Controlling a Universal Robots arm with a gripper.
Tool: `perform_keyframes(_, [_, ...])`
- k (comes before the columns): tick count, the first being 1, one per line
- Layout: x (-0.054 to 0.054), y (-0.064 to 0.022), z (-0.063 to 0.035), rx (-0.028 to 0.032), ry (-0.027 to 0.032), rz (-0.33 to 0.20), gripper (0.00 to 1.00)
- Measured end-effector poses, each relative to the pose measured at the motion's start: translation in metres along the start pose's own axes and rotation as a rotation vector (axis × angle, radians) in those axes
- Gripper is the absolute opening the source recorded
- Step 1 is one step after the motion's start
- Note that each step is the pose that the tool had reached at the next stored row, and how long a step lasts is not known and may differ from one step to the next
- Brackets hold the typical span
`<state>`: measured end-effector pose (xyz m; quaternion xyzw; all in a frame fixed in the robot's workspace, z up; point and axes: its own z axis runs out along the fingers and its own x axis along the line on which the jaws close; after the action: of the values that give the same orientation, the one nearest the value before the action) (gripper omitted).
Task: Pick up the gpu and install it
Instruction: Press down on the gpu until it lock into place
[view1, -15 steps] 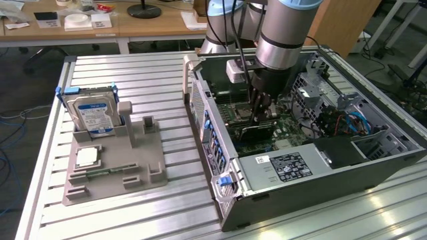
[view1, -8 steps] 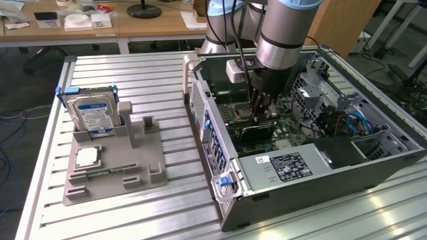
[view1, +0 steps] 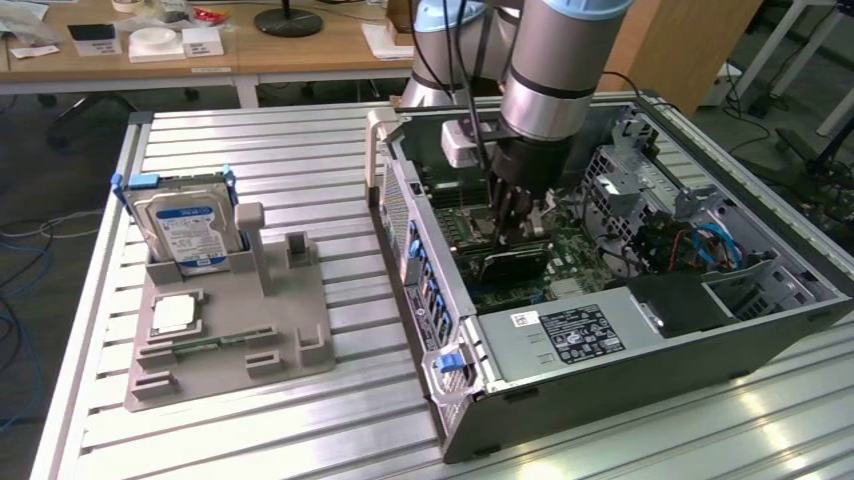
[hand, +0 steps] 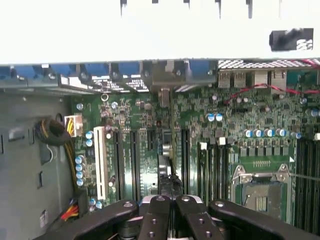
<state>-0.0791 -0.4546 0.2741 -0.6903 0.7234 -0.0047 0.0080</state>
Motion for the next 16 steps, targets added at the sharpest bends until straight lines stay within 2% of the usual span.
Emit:
perform_keyframes(8, [0.001, 0.0215, 0.0008, -0.0013, 0.0009, -0.004, 0.11])
perform_keyframes(16, [0.001, 0.0291, 0.0011, -0.0032, 0.0008, -0.02, 0.11])
